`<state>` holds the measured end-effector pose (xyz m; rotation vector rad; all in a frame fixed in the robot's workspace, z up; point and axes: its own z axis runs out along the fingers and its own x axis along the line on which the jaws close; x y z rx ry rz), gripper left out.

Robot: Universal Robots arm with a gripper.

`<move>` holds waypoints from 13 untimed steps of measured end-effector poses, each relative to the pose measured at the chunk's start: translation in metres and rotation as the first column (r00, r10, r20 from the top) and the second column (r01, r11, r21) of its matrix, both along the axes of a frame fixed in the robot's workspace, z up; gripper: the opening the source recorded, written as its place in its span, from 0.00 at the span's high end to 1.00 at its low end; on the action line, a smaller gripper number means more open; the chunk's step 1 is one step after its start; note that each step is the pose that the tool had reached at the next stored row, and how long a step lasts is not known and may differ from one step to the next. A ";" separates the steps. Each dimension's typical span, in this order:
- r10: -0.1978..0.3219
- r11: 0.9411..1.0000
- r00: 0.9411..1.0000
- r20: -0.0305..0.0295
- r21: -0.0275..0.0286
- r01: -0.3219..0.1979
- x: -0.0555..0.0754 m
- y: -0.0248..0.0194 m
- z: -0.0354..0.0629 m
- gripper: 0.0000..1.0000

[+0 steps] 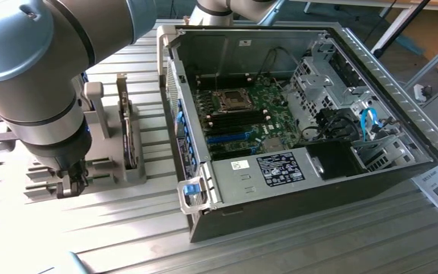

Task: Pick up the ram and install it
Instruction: 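Pick up the ram and move it above insertion slot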

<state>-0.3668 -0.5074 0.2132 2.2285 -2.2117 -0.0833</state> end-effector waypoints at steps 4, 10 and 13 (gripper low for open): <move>0.000 1.000 1.000 0.000 0.000 0.000 0.000 0.0021 0.0000 0.75; 0.000 1.000 1.000 0.000 0.000 0.000 0.000 0.0054 -0.0010 0.75; 0.000 1.000 1.000 0.000 0.000 0.000 0.000 0.0056 -0.0012 0.75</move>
